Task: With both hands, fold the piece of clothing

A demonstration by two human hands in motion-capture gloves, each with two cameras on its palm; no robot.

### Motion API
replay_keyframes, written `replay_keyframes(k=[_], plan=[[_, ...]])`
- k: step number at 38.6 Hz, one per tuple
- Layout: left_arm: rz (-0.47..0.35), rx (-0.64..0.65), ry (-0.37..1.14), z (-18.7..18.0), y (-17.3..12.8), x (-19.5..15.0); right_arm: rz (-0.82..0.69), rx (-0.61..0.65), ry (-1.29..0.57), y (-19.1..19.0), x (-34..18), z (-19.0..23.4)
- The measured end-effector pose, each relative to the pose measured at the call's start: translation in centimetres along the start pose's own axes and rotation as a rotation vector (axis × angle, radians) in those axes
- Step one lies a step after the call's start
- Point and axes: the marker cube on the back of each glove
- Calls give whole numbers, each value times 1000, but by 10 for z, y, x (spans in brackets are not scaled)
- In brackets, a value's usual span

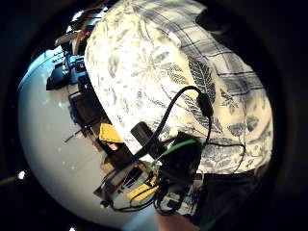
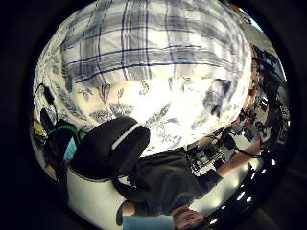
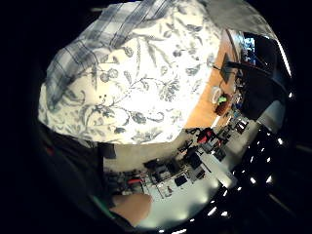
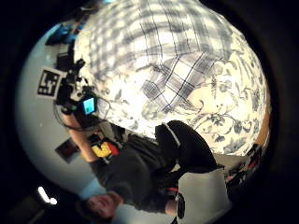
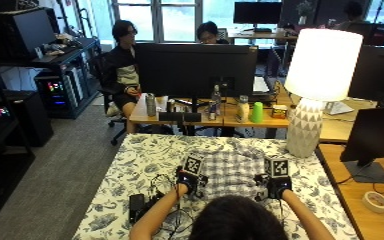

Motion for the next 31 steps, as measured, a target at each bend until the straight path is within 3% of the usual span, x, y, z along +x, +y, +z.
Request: replay_keyframes(k=[5, 14, 21, 26, 31], plan=[[-46, -42, -17, 18, -19, 7, -86, -7, 41, 27, -36, 27], [-7, 84, -10, 20, -39, 15, -27, 122, 91, 1, -41, 49], [-76, 151, -30, 17, -42, 14, 67, 136, 55, -1, -33, 48], [-90, 261, -60, 11, -51, 14, 4, 318, 53, -22, -35, 43], [-82, 195, -59, 11, -46, 14, -86, 549, 19, -39, -50, 33]])
